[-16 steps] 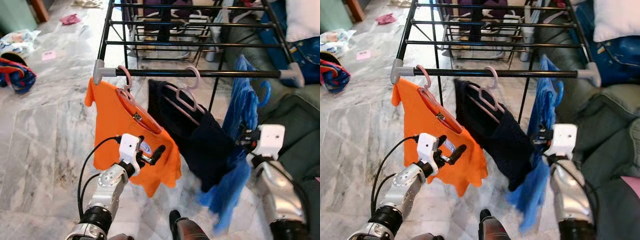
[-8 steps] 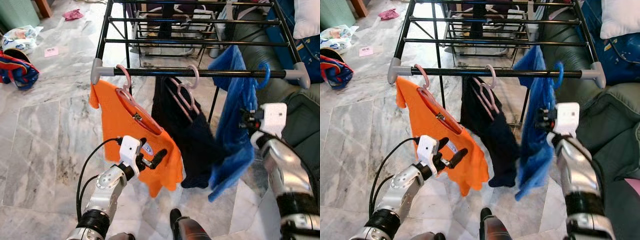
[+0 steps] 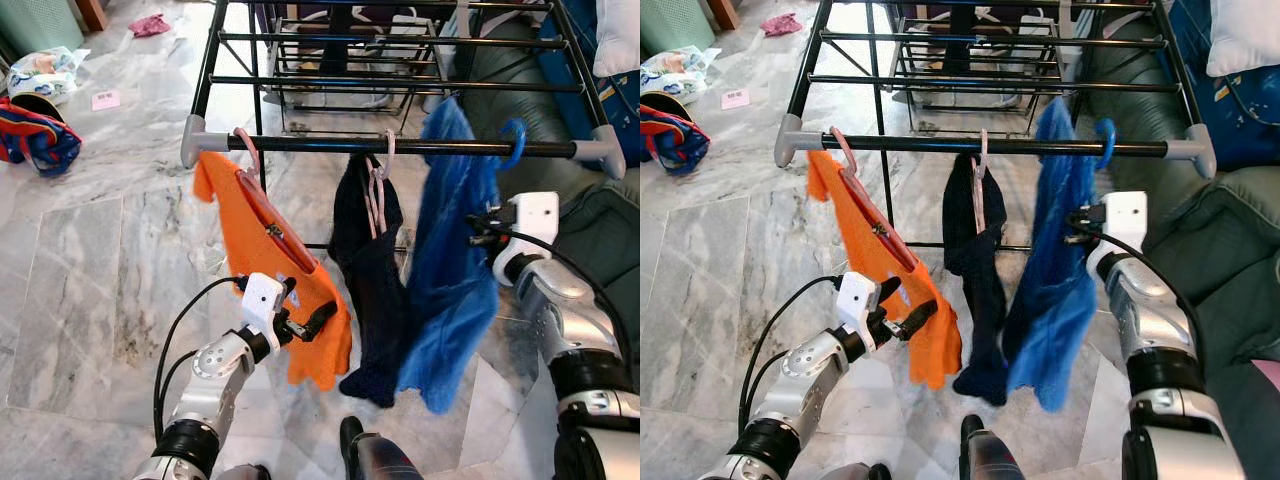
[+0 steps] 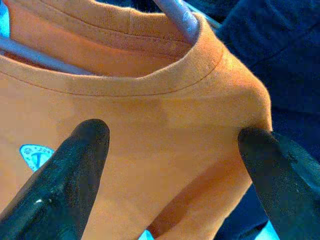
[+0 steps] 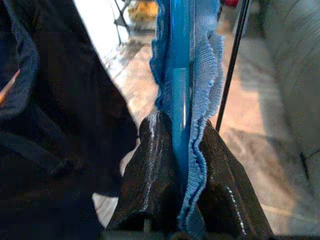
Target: Hang hanger
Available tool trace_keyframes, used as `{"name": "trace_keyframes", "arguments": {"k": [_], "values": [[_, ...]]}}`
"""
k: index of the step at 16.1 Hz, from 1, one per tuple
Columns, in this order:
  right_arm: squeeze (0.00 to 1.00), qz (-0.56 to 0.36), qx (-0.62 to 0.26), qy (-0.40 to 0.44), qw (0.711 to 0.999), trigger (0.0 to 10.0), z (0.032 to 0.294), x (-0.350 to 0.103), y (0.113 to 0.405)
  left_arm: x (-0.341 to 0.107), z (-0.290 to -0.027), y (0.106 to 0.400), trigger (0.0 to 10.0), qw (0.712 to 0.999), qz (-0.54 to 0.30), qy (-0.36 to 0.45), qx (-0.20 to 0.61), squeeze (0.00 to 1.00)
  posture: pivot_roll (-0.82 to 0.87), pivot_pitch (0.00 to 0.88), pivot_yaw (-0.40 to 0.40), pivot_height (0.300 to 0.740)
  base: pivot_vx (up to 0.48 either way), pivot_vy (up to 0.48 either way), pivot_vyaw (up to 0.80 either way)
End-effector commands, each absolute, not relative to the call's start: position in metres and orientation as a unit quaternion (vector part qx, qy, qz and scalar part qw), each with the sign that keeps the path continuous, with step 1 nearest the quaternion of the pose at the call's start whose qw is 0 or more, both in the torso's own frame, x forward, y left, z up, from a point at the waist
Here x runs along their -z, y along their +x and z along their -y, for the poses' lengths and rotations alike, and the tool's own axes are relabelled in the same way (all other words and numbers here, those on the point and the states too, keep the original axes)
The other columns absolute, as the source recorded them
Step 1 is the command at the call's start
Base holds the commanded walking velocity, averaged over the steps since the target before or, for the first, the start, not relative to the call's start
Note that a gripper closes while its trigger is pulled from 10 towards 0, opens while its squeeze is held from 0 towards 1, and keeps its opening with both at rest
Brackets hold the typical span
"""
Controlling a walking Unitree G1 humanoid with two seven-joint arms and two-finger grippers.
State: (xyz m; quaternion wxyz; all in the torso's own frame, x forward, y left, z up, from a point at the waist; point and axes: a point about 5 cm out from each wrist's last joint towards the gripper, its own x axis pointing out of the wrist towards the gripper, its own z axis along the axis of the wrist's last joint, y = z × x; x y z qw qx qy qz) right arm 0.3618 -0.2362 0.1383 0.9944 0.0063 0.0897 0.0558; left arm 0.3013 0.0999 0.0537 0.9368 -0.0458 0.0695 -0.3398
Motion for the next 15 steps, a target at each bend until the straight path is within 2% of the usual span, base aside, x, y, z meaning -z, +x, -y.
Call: {"name": "trace_keyframes", "arguments": {"k": [1, 8, 9, 12, 15], "values": [[0.00, -0.121, -0.053, 0.019, 0.991, 10.0, 0.235, -0.127, 0.360, -0.051, -0.099, 0.297, 10.0, 0.935, -0.074, -0.045, 0.344, 0.00, -0.14, 0.250, 0.014, 0.740, 0.000, 0.000, 0.00], [0.00, -0.129, -0.056, 0.045, 0.989, 10.0, 0.226, -0.111, 0.354, -0.050, -0.099, 0.297, 10.0, 0.934, -0.076, -0.044, 0.345, 0.00, -0.14, 0.249, 0.018, 0.740, 0.000, 0.000, 0.00], [1.00, -0.112, -0.049, 0.050, 0.991, 10.0, 0.226, -0.115, 0.353, -0.051, -0.099, 0.298, 10.0, 0.934, -0.075, -0.043, 0.346, 0.00, -0.14, 0.248, 0.020, 0.740, 0.000, 0.000, 0.00], [1.00, -0.053, -0.046, -0.007, 0.997, 10.0, 0.223, -0.132, 0.347, -0.052, -0.100, 0.299, 10.0, 0.934, -0.075, -0.041, 0.346, 0.00, -0.14, 0.243, 0.027, 0.740, 0.000, 0.000, 0.00], [1.00, -0.008, -0.023, -0.008, 1.000, 10.0, 0.224, -0.145, 0.335, -0.052, -0.101, 0.300, 10.0, 0.935, -0.076, -0.042, 0.345, 0.00, -0.14, 0.236, 0.036, 0.740, 0.000, 0.000, 0.00]]}}
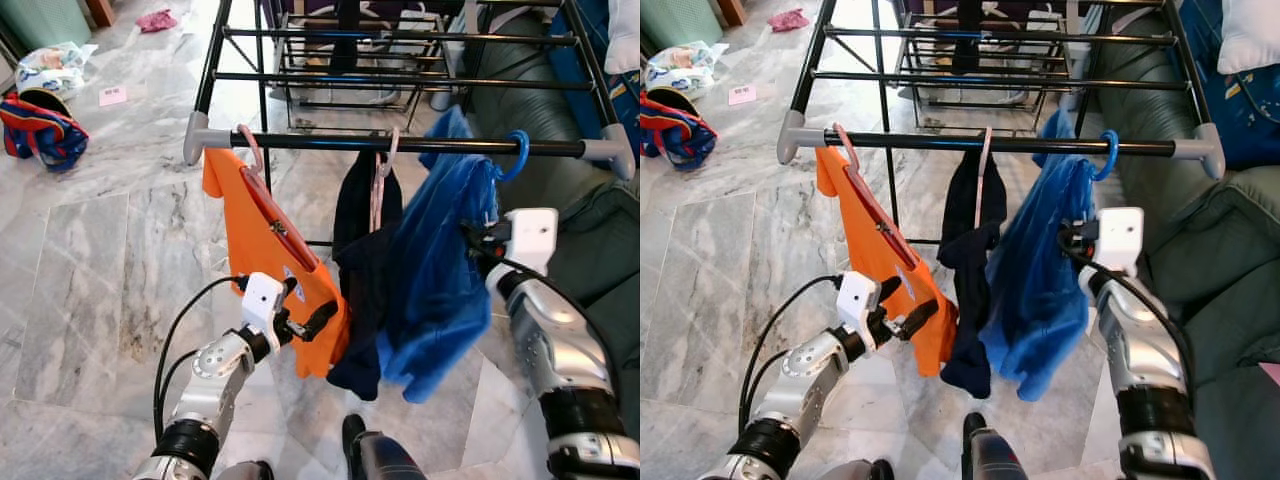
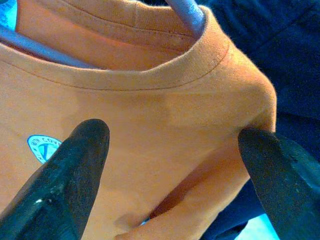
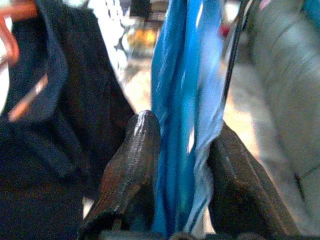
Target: Hang hanger
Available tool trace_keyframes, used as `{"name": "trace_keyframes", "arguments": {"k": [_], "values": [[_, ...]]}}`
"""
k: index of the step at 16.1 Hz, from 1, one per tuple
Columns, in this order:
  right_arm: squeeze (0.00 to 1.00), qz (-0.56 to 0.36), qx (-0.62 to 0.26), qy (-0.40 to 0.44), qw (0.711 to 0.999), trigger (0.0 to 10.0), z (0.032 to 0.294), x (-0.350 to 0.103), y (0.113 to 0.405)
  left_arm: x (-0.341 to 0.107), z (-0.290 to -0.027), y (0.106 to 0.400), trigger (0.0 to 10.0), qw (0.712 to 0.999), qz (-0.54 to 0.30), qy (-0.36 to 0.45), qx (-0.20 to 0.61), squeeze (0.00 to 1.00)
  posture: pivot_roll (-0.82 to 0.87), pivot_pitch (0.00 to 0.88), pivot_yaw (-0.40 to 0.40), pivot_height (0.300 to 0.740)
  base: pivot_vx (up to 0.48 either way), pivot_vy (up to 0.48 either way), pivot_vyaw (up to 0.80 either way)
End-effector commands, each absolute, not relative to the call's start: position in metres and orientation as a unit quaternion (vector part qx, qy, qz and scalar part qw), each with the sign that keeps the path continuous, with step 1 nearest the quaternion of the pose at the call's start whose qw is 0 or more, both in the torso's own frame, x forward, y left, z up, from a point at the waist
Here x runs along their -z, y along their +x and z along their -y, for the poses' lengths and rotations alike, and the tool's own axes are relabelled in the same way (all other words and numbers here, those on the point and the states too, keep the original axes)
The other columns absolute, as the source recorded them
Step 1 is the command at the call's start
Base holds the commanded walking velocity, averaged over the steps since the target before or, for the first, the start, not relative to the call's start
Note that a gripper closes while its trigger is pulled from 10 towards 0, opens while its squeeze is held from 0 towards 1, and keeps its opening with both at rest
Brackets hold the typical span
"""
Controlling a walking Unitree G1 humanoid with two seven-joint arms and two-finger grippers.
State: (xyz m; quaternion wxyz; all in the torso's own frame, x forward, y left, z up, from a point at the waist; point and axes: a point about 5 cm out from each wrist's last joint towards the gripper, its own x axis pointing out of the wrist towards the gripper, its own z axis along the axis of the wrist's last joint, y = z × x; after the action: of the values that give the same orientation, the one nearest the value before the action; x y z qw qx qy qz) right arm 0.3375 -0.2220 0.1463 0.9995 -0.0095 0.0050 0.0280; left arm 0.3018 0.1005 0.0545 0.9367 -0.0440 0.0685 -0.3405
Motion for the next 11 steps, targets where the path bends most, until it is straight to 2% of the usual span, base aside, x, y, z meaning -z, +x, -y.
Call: {"name": "trace_keyframes", "arguments": {"k": [1, 11], "values": [[1.00, 0.003, -0.009, -0.009, 1.000, 10.0, 0.225, -0.147, 0.331, -0.052, -0.101, 0.300, 10.0, 0.934, -0.076, -0.041, 0.347, 0.00, -0.14, 0.234, 0.041, 0.740, 0.000, 0.000, 0.00], [1.00, 0.072, 0.076, -0.047, 0.993, 10.0, 0.202, -0.162, 0.290, -0.055, -0.102, 0.300, 10.0, 0.934, -0.071, -0.045, 0.346, 0.00, -0.16, 0.227, 0.050, 0.740, 0.000, 0.000, 0.00]]}}
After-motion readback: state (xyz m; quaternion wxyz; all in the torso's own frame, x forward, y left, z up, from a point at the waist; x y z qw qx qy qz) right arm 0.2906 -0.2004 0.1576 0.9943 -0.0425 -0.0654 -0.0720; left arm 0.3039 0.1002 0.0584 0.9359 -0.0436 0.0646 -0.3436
